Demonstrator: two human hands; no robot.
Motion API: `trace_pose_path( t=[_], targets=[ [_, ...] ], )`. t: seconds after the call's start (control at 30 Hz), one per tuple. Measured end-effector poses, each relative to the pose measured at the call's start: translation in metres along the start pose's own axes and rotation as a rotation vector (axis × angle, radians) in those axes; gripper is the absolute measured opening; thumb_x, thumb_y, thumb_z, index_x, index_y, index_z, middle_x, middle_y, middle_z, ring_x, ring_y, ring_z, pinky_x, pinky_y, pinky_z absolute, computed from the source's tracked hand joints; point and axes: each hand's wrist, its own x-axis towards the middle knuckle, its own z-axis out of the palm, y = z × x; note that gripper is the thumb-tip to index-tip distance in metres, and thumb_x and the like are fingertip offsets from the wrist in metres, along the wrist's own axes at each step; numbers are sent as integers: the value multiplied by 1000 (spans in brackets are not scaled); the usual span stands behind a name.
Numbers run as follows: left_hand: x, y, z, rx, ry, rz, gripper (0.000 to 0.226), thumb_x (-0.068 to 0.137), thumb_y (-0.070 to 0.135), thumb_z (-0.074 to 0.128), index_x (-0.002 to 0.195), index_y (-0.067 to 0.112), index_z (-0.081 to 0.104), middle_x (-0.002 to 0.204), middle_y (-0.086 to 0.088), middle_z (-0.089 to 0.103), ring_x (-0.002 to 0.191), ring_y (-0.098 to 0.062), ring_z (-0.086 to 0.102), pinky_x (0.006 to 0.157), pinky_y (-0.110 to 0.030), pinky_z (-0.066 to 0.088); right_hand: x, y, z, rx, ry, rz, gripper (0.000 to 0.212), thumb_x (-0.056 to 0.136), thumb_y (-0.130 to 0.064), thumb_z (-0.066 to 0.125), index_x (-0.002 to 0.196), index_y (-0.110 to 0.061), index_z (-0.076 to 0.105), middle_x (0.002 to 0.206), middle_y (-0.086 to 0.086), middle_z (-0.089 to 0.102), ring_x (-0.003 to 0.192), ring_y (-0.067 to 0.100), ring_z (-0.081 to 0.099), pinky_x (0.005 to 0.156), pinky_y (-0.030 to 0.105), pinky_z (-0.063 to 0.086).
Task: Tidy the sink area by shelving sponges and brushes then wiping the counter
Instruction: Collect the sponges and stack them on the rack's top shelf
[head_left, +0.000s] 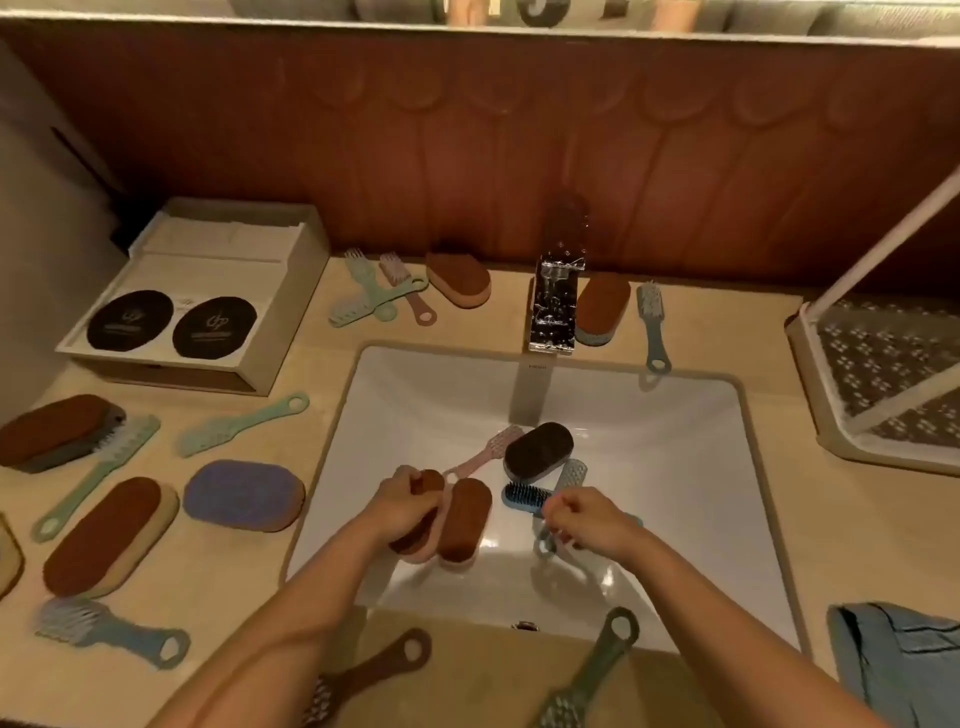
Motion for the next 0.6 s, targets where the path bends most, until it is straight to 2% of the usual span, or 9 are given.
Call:
trace_pose_path(
  t=[0.07, 0.1, 0.2, 0.3, 0.4, 0.53, 0.6],
  targets=[
    [3, -6, 2, 32, 19, -21, 55, 88, 22, 60, 134, 8, 34, 129, -14, 49, 115, -29, 52, 93, -33, 44, 14, 0, 13, -15, -16, 32, 10, 87, -7, 48, 87, -10, 58, 83, 9, 60, 68, 13, 55, 60, 20, 46],
    [2, -9, 4, 60, 19, -9, 57, 87, 21, 61, 134, 8, 33, 128, -13, 50, 116, -29, 52, 92, -32, 44, 19, 1, 20, -41, -19, 43, 10, 87, -8, 49, 92, -10, 57, 88, 11, 61, 72, 14, 55, 63, 21, 46],
    [4, -19, 12, 132, 35, 61, 55, 85, 25, 65, 130, 8, 37, 114, -7, 54, 108, -25, 57, 93, -30, 47, 38, -1, 44, -150, -50, 18, 37, 89, -17, 55, 125, -12, 49, 118, 12, 57, 97, 19, 55, 83, 28, 45],
    [6, -23, 15, 126, 124, 72, 68, 72, 41, 67, 124, 8, 39, 111, -5, 56, 98, -22, 59, 90, -36, 51, 49, -9, 62, -167, -29, -38, 48, 90, -22, 55, 136, -12, 41, 130, 7, 50, 119, 22, 49, 93, 28, 38],
    [12, -23, 17, 130, 140, 9, 55, 77, 28, 68, 119, 7, 38, 111, -3, 51, 100, -20, 52, 85, -29, 43, 61, -15, 80, -226, -7, -87, 64, 85, -15, 61, 142, -14, 32, 140, 10, 42, 124, 24, 45, 102, 30, 37],
    [22, -26, 20, 251, 179, -72, 67, 77, 29, 71, 128, 6, 36, 127, -13, 48, 115, -28, 50, 97, -34, 43, 67, -19, 99, -394, -63, -121, 85, 85, -21, 62, 149, -25, 6, 154, 9, 9, 128, 30, 41, 104, 37, 39],
    [23, -26, 21, 354, 177, -81, 69, 77, 31, 71, 130, 7, 32, 129, -12, 44, 118, -28, 46, 100, -33, 40, 70, -19, 103, -489, -65, -106, 91, 83, -28, 65, 148, -29, 1, 154, 9, 4, 127, 33, 41, 101, 38, 41]
  ],
)
